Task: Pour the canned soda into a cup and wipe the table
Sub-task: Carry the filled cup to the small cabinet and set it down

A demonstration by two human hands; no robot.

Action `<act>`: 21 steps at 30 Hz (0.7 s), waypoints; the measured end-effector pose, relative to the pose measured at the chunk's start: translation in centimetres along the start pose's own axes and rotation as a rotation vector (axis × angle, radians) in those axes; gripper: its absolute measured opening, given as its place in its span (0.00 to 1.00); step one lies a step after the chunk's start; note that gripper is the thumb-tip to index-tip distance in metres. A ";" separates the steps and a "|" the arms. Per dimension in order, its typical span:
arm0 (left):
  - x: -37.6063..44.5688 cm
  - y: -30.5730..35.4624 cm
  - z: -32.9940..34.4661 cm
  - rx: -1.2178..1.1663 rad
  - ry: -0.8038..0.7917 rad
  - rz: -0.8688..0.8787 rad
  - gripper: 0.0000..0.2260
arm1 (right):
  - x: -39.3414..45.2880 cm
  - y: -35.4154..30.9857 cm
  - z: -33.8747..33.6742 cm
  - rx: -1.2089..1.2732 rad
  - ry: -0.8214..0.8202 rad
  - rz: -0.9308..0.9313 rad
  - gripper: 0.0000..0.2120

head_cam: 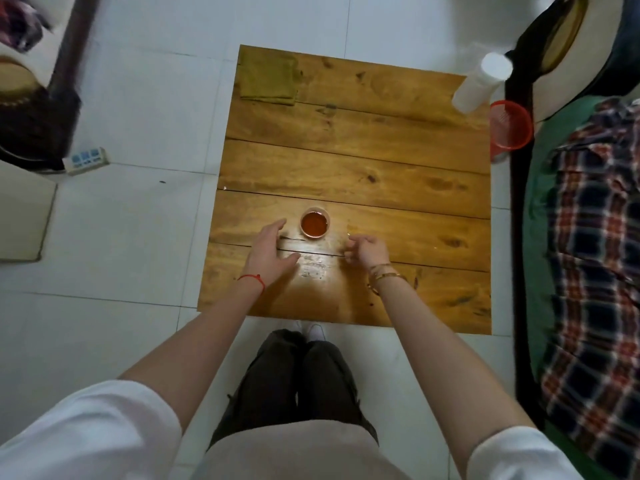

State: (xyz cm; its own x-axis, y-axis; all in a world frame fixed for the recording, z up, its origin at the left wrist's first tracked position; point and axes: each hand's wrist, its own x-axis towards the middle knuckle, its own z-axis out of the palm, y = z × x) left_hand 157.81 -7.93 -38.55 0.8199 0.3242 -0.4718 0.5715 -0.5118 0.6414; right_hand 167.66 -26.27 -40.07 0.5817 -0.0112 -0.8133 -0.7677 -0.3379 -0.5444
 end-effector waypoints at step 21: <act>7.2 -2.2 7.7 -0.277 0.183 0.139 0.25 | 9.0 4.1 5.5 0.062 -0.097 -0.135 0.16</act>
State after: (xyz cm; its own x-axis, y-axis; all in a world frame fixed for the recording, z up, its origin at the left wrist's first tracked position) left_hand 162.25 -10.59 -48.03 0.8683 0.4170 -0.2686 0.4213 -0.3342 0.8431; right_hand 168.29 -22.57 -50.73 0.6545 0.1220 -0.7461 -0.7011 -0.2712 -0.6594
